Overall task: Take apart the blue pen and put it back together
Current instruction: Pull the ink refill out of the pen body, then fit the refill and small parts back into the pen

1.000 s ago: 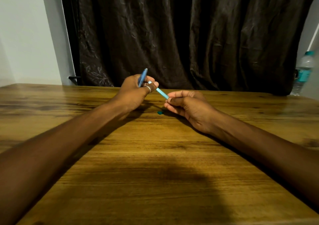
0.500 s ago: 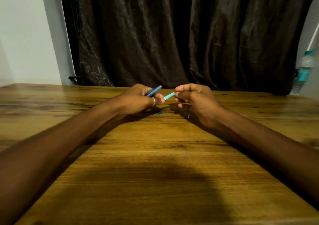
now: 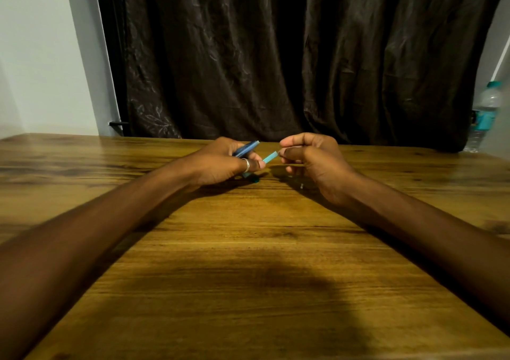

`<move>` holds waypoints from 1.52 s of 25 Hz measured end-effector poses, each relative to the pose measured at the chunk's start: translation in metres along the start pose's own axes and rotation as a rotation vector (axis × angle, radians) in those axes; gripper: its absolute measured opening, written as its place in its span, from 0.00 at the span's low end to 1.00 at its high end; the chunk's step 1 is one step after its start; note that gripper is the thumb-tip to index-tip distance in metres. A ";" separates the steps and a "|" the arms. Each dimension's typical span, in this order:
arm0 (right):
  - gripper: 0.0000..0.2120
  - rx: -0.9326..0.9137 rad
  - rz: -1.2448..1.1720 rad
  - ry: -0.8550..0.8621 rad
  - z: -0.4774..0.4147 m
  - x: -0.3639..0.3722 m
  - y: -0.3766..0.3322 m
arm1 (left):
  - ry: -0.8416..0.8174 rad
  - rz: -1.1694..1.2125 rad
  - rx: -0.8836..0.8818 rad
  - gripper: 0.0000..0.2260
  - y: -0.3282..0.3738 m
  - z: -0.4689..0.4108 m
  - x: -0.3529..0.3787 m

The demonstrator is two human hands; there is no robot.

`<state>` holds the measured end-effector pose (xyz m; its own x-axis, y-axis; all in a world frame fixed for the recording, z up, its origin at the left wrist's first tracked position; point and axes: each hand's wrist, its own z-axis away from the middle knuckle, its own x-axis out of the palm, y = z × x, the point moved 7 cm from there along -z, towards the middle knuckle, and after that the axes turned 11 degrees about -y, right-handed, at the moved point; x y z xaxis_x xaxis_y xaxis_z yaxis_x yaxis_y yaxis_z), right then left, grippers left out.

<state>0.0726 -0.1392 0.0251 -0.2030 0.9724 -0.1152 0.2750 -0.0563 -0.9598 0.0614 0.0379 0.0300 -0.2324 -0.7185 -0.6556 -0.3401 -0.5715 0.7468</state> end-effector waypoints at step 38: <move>0.10 -0.104 0.077 0.125 -0.007 -0.035 -0.015 | 0.008 -0.016 0.023 0.11 0.001 -0.004 -0.003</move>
<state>0.0823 -0.1710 0.0454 -0.0612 0.9871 -0.1480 0.3826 -0.1137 -0.9169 0.0657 0.0376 0.0326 -0.2198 -0.7125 -0.6663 -0.3642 -0.5737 0.7336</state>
